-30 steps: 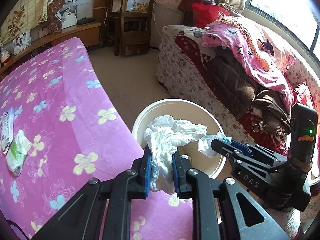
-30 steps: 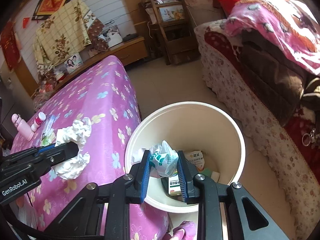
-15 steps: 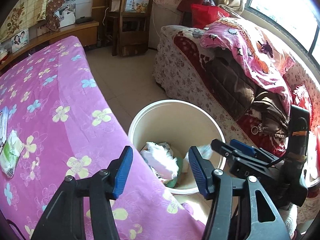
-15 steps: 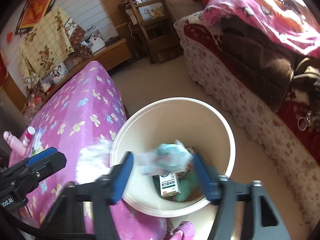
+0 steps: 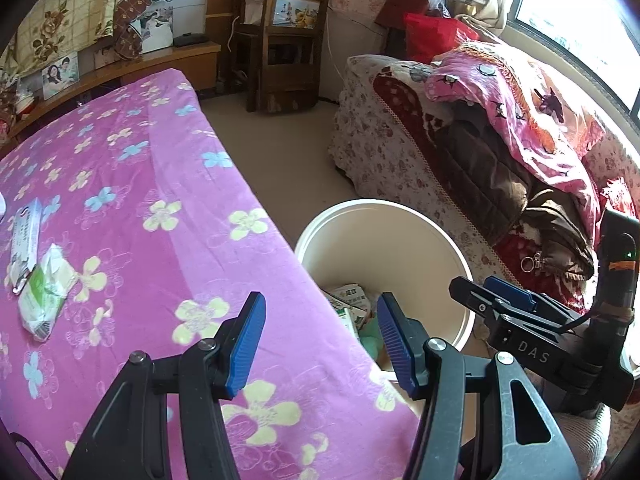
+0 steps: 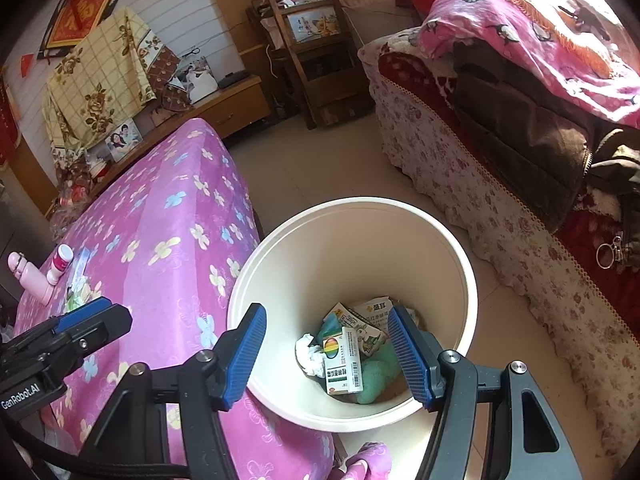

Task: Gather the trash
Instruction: 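Move both open tools back toward the table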

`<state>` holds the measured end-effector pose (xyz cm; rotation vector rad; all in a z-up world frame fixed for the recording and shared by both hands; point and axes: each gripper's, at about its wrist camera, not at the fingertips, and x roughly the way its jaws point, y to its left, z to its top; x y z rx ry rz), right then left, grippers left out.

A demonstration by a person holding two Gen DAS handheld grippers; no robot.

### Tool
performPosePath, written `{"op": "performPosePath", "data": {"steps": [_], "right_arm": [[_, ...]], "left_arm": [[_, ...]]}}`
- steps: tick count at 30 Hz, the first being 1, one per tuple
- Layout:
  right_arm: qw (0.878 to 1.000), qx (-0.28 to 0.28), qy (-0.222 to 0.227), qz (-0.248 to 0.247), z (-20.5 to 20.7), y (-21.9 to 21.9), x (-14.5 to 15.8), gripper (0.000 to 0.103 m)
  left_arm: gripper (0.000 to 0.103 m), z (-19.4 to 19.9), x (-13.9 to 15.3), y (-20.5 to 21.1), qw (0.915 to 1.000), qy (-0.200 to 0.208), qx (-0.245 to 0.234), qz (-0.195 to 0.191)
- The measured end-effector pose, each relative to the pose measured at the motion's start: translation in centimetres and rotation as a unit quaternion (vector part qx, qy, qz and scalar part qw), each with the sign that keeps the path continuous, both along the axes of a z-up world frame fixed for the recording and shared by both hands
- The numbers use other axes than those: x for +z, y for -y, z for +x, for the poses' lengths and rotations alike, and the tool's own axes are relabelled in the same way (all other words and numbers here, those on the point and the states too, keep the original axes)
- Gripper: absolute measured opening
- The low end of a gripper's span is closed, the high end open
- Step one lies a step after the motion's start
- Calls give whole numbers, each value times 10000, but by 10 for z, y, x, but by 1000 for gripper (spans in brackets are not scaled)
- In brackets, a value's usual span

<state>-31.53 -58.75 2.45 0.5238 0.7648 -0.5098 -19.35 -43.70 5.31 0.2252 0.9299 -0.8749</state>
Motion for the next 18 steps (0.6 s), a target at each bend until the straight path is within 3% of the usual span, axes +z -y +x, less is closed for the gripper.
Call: {"op": "performPosePath", "data": {"steps": [18], "right_arm": [[9987, 443, -16, -244, 20, -46, 20, 68]], "left_arm": [[59, 18, 9, -48, 9987, 165, 487, -13]]}}
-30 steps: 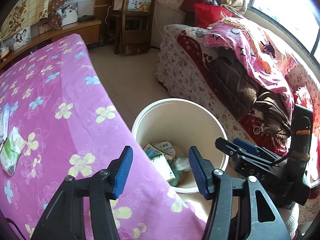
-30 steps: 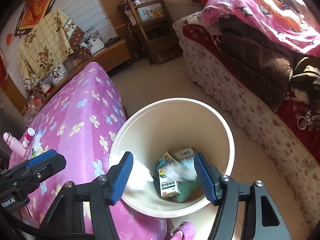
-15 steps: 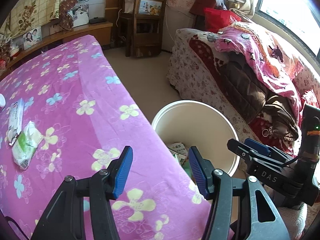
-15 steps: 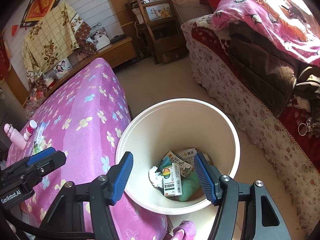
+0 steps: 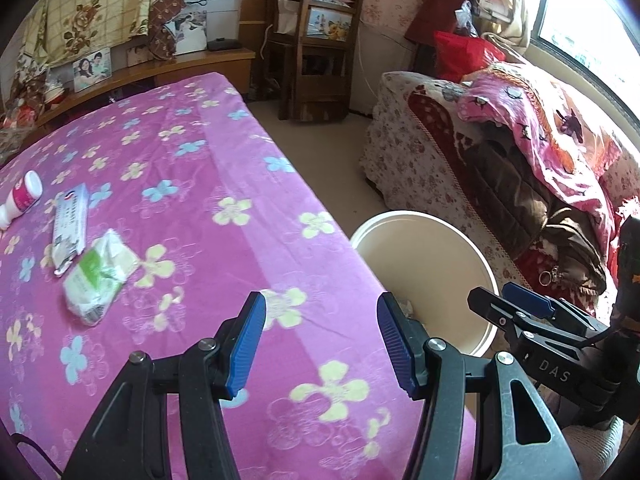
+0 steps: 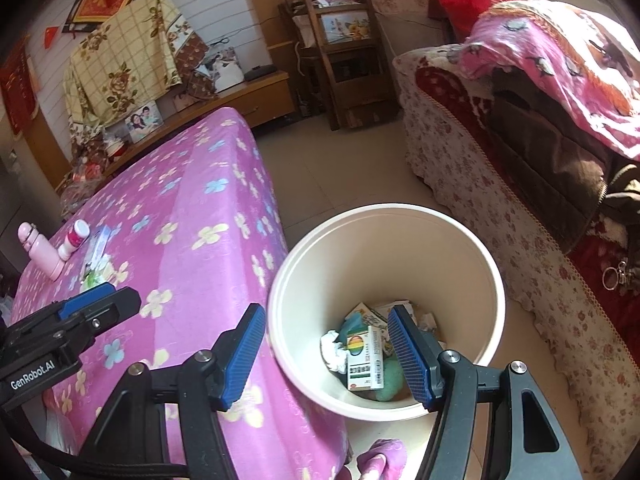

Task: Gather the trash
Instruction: 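Move both open tools back toward the table, then reach the left tool to the white medicine box and close on it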

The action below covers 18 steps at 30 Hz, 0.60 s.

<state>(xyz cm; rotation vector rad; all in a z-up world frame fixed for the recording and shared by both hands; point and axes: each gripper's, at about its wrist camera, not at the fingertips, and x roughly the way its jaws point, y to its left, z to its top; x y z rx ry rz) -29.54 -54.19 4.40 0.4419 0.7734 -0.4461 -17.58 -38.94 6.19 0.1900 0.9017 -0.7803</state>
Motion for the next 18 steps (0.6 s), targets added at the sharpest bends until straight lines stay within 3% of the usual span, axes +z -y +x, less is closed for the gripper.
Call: {"op": "performPosePath", "data": {"steps": [18], "right_arm": [[9974, 713, -21, -86, 39, -61, 8, 68]], "left_arm": [[59, 31, 3, -65, 9980, 7, 635, -35]]}}
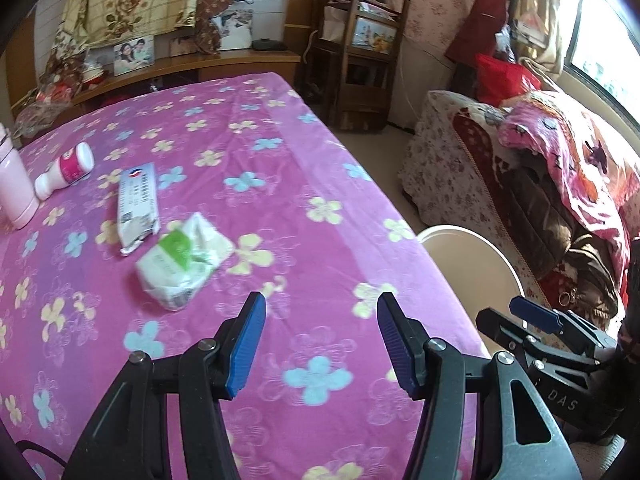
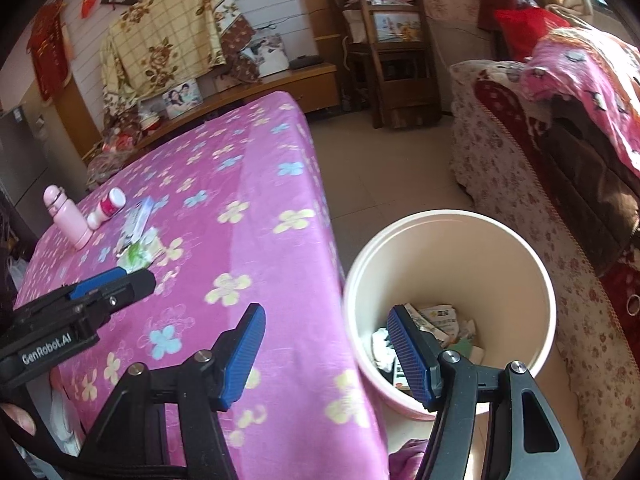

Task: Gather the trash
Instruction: 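Reach the left tool to the white medicine box and close on it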

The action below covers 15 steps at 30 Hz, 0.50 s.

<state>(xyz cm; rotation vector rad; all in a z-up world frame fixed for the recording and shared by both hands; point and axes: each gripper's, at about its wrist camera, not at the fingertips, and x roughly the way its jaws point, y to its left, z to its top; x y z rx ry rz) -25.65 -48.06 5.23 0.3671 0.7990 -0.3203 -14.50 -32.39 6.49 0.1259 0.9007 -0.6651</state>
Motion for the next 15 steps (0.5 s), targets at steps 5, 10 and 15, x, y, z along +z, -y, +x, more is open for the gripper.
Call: {"op": "performPosePath", "data": {"steps": [5, 10, 15], "right_arm": [[9998, 189, -30, 8, 10, -15, -1, 68], [9991, 413, -114, 20, 23, -31, -4, 68], [9980, 609, -148, 1, 32, -46, -6, 68]], "left_arm": [[59, 10, -4, -20, 9998, -75, 183, 5], [62, 22, -8, -44, 9992, -142, 374, 24], [66, 41, -9, -72, 9974, -302, 651, -68]]}}
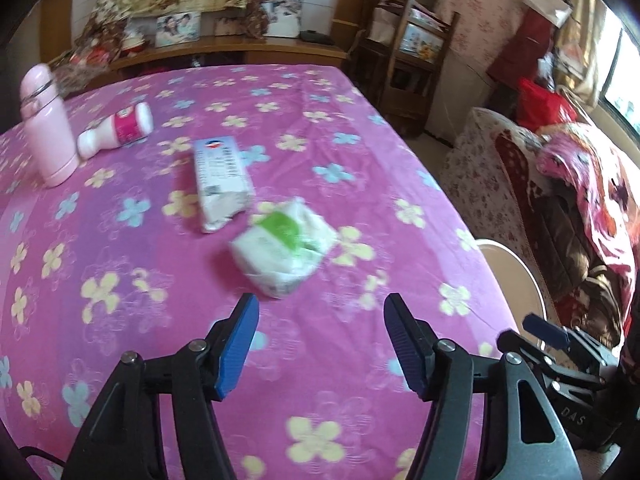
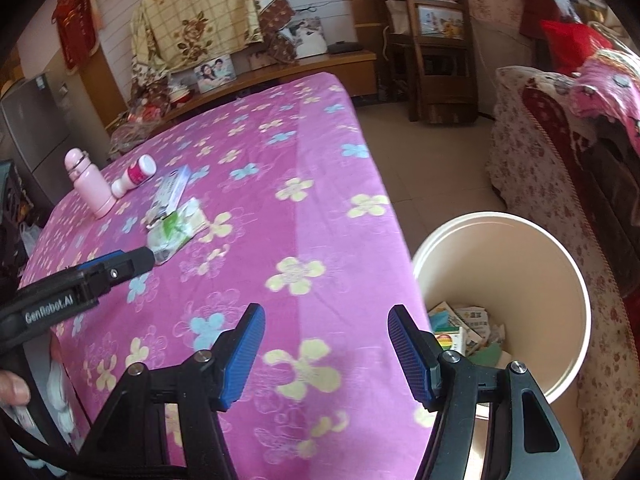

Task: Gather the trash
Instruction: 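Reach the left tool to the white medicine box and close on it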

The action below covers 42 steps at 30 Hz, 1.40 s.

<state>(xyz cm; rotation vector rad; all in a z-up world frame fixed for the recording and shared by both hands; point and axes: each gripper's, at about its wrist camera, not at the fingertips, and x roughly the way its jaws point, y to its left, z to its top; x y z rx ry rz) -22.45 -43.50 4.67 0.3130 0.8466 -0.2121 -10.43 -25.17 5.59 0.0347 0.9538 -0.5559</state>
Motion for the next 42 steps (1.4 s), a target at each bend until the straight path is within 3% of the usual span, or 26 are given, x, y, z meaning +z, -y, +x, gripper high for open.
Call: {"op": "performPosePath", "data": {"steps": [8, 14, 21, 42], "right_arm": [[9998, 187, -12, 62, 11, -12, -1, 68], [9994, 337, -58, 73, 20, -23, -4, 68], [9988, 468, -98, 126, 26, -29, -7, 68], [9962, 830, -153, 203, 54, -46, -9, 68]], "left_arm": [[71, 34, 0, -30, 9991, -161, 394, -47], [72, 62, -8, -34, 9979, -231, 593, 136], [72, 92, -12, -28, 9955, -200, 903, 222], [72, 154, -29, 6, 9925, -167, 1036, 632]]}}
